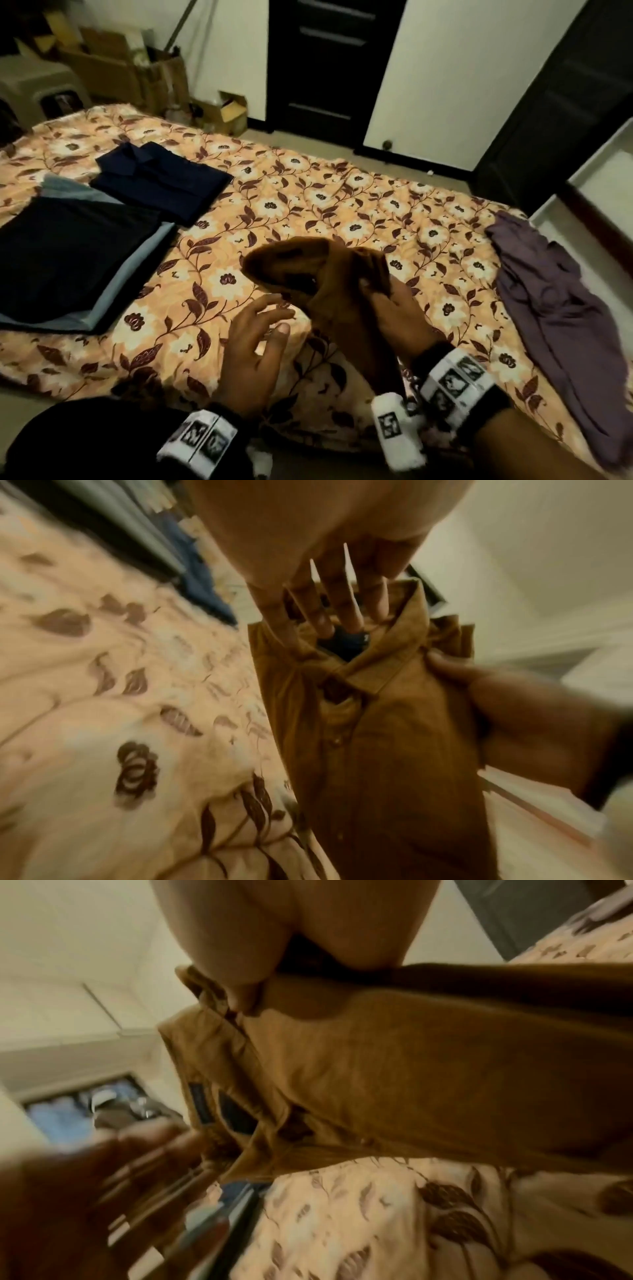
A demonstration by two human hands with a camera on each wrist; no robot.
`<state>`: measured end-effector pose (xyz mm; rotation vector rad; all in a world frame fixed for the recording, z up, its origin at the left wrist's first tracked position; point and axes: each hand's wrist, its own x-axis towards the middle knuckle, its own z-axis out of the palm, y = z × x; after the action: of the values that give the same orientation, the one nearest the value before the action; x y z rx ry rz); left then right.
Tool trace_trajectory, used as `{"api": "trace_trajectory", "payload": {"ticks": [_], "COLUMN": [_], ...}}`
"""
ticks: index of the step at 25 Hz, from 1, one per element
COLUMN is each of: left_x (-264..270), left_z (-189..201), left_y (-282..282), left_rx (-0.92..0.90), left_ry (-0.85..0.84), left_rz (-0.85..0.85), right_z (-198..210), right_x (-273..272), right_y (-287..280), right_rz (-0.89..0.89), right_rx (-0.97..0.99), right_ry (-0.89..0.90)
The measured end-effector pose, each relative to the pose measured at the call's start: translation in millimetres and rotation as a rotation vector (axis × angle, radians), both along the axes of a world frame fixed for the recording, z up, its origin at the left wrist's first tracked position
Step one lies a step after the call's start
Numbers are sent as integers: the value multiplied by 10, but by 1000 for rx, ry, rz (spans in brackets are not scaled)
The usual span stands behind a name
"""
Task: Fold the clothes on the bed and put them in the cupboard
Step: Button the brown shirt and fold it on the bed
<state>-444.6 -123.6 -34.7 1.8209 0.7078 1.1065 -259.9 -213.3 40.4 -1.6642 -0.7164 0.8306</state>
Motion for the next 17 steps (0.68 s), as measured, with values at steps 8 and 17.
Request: {"api": "trace_trajectory", "payload": {"ticks": [8, 17], "left_x": [851, 1184], "left_z": [-90, -1527], "left_y": [430, 123], "left_rx": [339, 220], "left_ry": [757, 1109], "left_rz": [-81, -330], "right_z": [-649, -2127], "right_x": [1225, 482], "right_y": [-38, -296], "right_rz": [-221, 254], "right_rx": [-232, -824], "right_ry": [42, -799]}}
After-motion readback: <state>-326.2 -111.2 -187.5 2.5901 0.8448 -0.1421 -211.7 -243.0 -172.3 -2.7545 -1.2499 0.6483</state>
